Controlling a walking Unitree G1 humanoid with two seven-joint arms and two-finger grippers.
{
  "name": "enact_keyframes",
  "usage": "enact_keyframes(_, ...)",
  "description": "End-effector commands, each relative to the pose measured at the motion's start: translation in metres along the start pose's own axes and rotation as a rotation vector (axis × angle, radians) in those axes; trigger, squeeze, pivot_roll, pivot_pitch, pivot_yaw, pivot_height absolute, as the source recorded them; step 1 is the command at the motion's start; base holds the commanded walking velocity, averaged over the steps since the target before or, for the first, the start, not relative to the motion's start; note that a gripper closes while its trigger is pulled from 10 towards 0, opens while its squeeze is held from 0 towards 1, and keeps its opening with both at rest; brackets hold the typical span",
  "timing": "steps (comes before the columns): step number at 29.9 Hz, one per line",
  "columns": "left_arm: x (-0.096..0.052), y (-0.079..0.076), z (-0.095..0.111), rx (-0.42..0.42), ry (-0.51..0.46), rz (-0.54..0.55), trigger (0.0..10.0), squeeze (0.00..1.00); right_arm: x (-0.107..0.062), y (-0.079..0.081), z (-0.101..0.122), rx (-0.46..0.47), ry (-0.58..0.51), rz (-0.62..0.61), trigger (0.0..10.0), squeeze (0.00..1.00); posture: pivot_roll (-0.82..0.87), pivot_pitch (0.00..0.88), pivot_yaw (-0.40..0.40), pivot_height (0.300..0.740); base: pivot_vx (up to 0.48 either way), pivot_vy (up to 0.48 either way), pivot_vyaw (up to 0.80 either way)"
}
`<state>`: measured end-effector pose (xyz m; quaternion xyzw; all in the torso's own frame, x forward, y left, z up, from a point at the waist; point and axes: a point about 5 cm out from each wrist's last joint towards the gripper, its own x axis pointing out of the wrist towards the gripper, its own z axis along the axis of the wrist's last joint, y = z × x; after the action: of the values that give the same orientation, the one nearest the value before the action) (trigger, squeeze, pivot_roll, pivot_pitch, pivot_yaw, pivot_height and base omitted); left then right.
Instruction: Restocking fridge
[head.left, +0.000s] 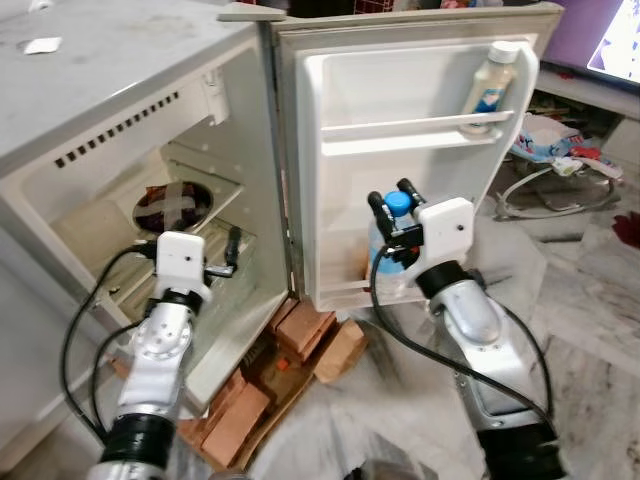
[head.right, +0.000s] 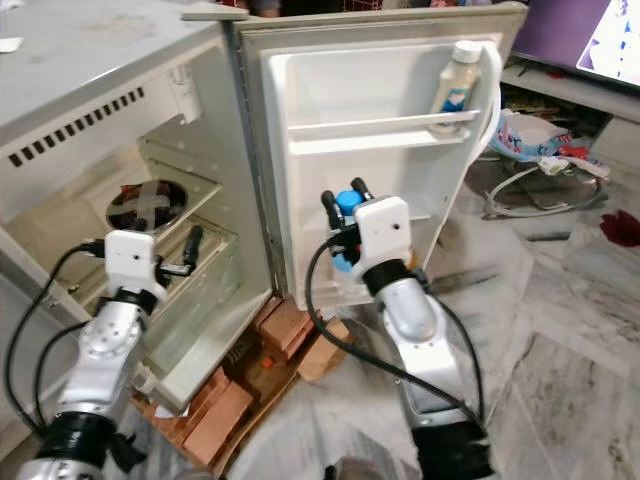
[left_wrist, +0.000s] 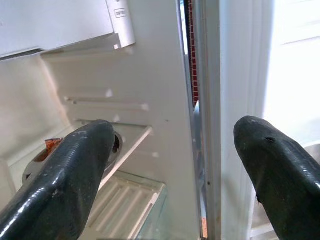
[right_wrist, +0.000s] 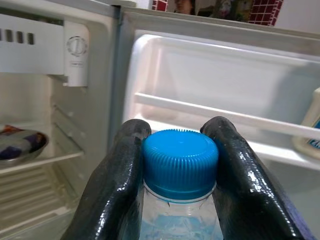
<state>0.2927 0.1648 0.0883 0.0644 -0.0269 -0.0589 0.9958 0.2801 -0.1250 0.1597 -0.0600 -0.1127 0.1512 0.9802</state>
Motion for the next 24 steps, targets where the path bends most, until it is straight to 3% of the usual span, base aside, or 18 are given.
enact_keyframes(1, -0.001, 0.009, 0.003, 0.016, -0.014, 0.015, 10.0, 0.00, 0.004, 0.008, 0.009, 0.004, -0.042, 0.029, 10.0, 0.00, -0.03, 0.054, -0.004, 0.740, 0.465, 0.000, 0.00)
enact_keyframes(11, -0.001, 0.010, 0.003, -0.006, -0.013, 0.030, 10.0, 0.00, 0.004, 0.010, 0.008, 0.001, -0.036, 0.046, 10.0, 0.00, -0.03, 0.057, -0.005, 0.740, 0.387, 0.000, 0.00)
enact_keyframes(20, -0.001, 0.010, 0.003, 0.003, -0.010, 0.039, 10.0, 0.00, 0.003, 0.011, 0.006, 0.022, -0.027, 0.057, 10.0, 0.00, -0.04, 0.061, -0.003, 0.740, 0.000, 0.000, 0.00)
enact_keyframes(24, -0.002, 0.014, 0.002, 0.017, 0.000, 0.069, 10.0, 0.00, 0.000, 0.021, 0.005, 0.073, -0.018, 0.114, 10.0, 0.00, -0.03, 0.068, 0.000, 0.740, 0.000, 0.000, 0.00)
